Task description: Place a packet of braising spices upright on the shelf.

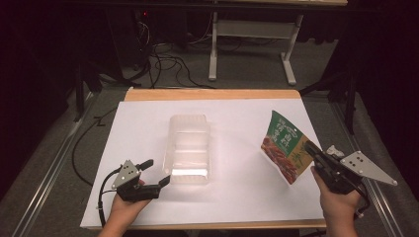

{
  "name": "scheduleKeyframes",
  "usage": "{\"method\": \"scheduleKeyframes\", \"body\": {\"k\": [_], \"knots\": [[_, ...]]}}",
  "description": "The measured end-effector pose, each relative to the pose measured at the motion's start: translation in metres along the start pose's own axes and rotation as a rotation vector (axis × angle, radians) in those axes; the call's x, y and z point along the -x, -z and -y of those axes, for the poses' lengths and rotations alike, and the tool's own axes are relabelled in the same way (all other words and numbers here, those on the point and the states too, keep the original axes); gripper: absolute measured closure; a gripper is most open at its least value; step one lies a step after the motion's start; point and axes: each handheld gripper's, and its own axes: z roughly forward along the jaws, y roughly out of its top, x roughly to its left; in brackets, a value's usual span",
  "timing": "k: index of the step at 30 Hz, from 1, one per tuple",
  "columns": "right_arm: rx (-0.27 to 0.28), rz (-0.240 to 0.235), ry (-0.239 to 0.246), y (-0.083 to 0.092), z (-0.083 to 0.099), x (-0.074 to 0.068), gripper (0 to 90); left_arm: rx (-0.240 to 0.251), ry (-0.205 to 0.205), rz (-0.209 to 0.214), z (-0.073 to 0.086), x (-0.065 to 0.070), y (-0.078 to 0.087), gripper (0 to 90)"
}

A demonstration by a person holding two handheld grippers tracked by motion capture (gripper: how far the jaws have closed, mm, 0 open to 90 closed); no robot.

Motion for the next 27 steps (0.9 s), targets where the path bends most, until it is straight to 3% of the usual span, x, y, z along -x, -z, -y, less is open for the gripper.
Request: {"method": "scheduleKeyframes", "body": {"k": [5,15,20,24,27], "knots": [[-0.001,-0.009,-0.058,-0.002,0.005,0.006,90.0,-0.001,0.000,0.001,0.000,0.000,0.000,15.4],[0.021,-0.046,-0.097,-0.003,0.009,0.012,84.6,0.002,0.000,0.004,0.000,0.000,0.000,15.4],[0.000,-0.065,-0.097,-0.008,0.011,0.009,75.1,-0.001,0.000,0.004,0.000,0.000,0.000,15.4],[-0.041,-0.079,-0.097,-0.016,0.017,0.010,62.6,0.004,-0.001,0.005,0.000,0.000,0.001,15.4],[-0.068,-0.084,-0.132,-0.022,0.029,0.013,59.2,0.005,-0.001,0.004,-0.001,0.000,0.001,15.4]]}}
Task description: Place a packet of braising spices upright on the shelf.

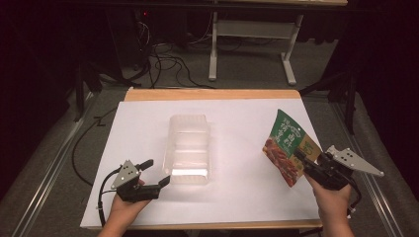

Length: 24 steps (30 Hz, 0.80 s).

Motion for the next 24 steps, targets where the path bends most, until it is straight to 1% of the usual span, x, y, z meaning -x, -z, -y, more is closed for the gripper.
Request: {"method": "scheduleKeyframes", "body": {"k": [2,4,5,6,7,8,10,11,12,13,16,19,24], "knots": [[-0.017,-0.003,-0.023,-0.003,0.006,0.003,59.4,0.000,-0.001,0.001,0.000,0.000,0.000,15.4],[-0.025,-0.002,-0.030,-0.006,0.012,0.005,61.0,0.000,-0.001,0.001,0.000,0.000,0.000,15.4],[-0.047,-0.007,-0.036,-0.009,0.017,0.008,66.3,0.000,-0.003,0.002,0.000,0.000,0.000,15.4],[-0.047,-0.007,-0.036,-0.009,0.017,0.008,66.3,0.000,-0.003,0.002,0.000,0.000,0.000,15.4],[-0.070,-0.015,-0.041,-0.011,0.021,0.010,72.4,0.000,-0.004,0.003,0.000,0.000,0.000,15.4],[-0.070,-0.015,-0.041,-0.011,0.021,0.010,72.4,0.001,-0.004,0.003,0.000,0.000,0.000,15.4],[-0.073,-0.016,-0.049,-0.010,0.024,0.011,81.4,0.002,-0.006,0.002,-0.001,0.001,0.001,15.4],[-0.073,-0.016,-0.049,-0.010,0.024,0.011,81.4,0.003,-0.005,0.002,-0.001,0.000,0.001,15.4],[-0.072,-0.011,-0.046,-0.010,0.024,0.011,83.7,0.007,-0.003,0.001,-0.001,0.000,0.001,15.4],[-0.073,0.000,-0.031,-0.009,0.023,0.010,88.1,0.007,-0.002,0.001,-0.001,0.000,0.001,15.4],[-0.069,0.004,-0.033,-0.008,0.023,0.010,90.0,0.007,-0.004,0.002,-0.001,0.000,0.001,15.4],[-0.067,0.009,-0.036,-0.007,0.022,0.011,90.0,0.007,-0.004,0.002,-0.001,0.000,0.001,15.4],[-0.053,-0.003,-0.039,-0.004,0.021,0.012,90.0,0.008,-0.004,0.003,-0.001,0.000,0.001,15.4]]}}
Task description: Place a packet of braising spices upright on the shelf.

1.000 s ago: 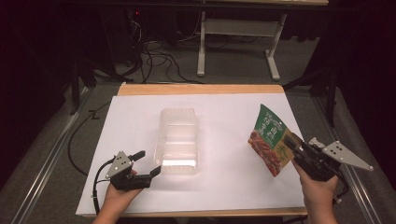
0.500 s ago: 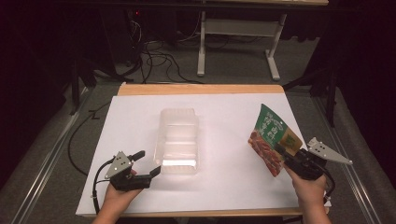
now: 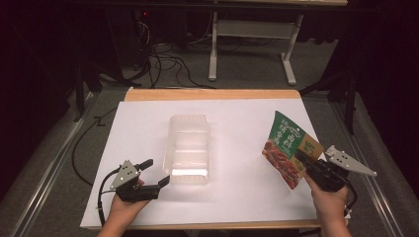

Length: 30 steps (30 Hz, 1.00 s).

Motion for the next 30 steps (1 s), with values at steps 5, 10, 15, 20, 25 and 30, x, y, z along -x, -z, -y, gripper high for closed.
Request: {"method": "scheduleKeyframes", "body": {"k": [5,10,15,20,25,30], "knots": [[0.013,-0.012,0.007,0.002,-0.003,-0.002,90.0,0.000,0.000,-0.001,0.000,0.000,0.000,15.4],[0.029,-0.033,0.010,0.003,-0.007,-0.011,90.0,-0.006,-0.001,0.000,0.000,0.000,-0.001,15.4],[0.040,-0.069,0.008,0.001,-0.009,-0.019,90.0,-0.002,0.000,-0.001,0.000,0.000,0.000,15.4],[0.052,-0.102,0.003,0.000,-0.012,-0.025,90.0,-0.001,-0.001,-0.001,0.000,0.000,0.000,15.4],[0.060,-0.122,0.017,-0.002,-0.016,-0.034,90.0,-0.003,-0.004,-0.002,0.000,0.000,0.001,15.4],[0.076,-0.144,0.029,-0.004,-0.024,-0.042,90.0,-0.006,-0.002,0.001,0.000,0.001,0.001,15.3]]}}
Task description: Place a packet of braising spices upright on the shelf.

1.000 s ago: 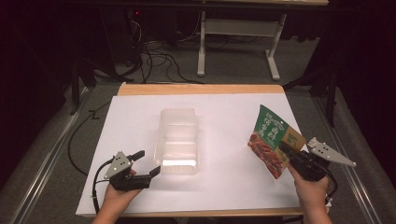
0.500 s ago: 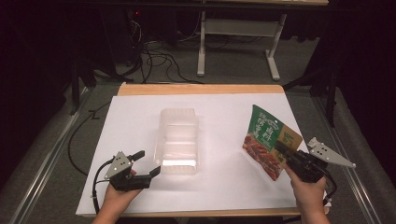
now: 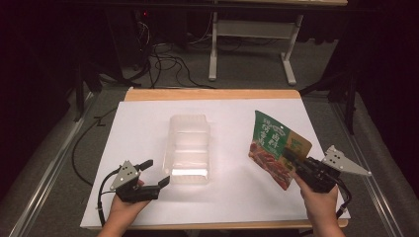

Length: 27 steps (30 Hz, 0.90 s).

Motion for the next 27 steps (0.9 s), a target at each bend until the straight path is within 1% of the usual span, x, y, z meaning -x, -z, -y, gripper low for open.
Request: {"method": "scheduleKeyframes", "body": {"k": [2,3,5,6,7,9,11,12,13,16,17,18,19,20,21,27], "knots": [[0.002,-0.019,-0.001,-0.006,-0.006,-0.005,90.0,0.001,-0.001,0.001,0.000,0.000,0.000,15.3],[0.002,-0.019,-0.001,-0.006,-0.006,-0.005,90.0,0.003,0.000,0.001,0.000,0.000,0.000,15.3],[-0.006,-0.035,0.009,-0.014,-0.012,-0.009,90.0,0.005,0.003,0.000,0.000,0.000,0.001,15.3],[-0.006,-0.035,0.009,-0.014,-0.012,-0.009,90.0,0.008,0.003,-0.001,0.000,0.000,0.001,15.3],[-0.004,-0.047,0.018,-0.022,-0.018,-0.013,90.0,0.009,0.002,-0.002,0.000,-0.001,0.001,15.3],[-0.002,-0.056,0.018,-0.025,-0.020,-0.014,90.0,0.013,0.003,-0.004,0.000,-0.001,0.002,15.3],[0.006,-0.073,0.013,-0.033,-0.024,-0.018,90.0,0.018,0.006,-0.007,-0.001,-0.001,0.002,15.3],[0.013,-0.088,0.004,-0.042,-0.026,-0.023,90.0,0.019,0.005,-0.009,-0.001,-0.001,0.003,15.3],[0.013,-0.088,0.004,-0.042,-0.026,-0.023,90.0,0.026,0.008,-0.010,0.000,-0.001,0.002,15.3],[0.010,-0.111,0.001,-0.054,-0.028,-0.029,90.0,0.024,0.004,-0.009,0.000,0.000,0.004,15.3],[0.005,-0.126,-0.001,-0.061,-0.028,-0.034,90.0,0.022,0.003,-0.008,-0.001,0.000,0.004,15.3],[0.005,-0.126,-0.001,-0.061,-0.028,-0.034,90.0,0.023,0.003,-0.009,-0.001,0.000,0.004,15.3],[0.004,-0.136,0.006,-0.065,-0.029,-0.036,90.0,0.026,0.005,-0.011,0.000,0.000,0.004,15.3],[0.005,-0.147,0.004,-0.071,-0.030,-0.040,90.0,0.026,0.004,-0.011,0.000,0.000,0.004,15.3],[0.005,-0.147,0.004,-0.071,-0.030,-0.040,90.0,0.022,0.002,-0.011,0.000,-0.001,0.005,15.3],[0.016,-0.194,-0.012,-0.085,-0.034,-0.050,90.0,0.019,-0.001,-0.010,0.000,-0.001,0.005,15.3]]}}
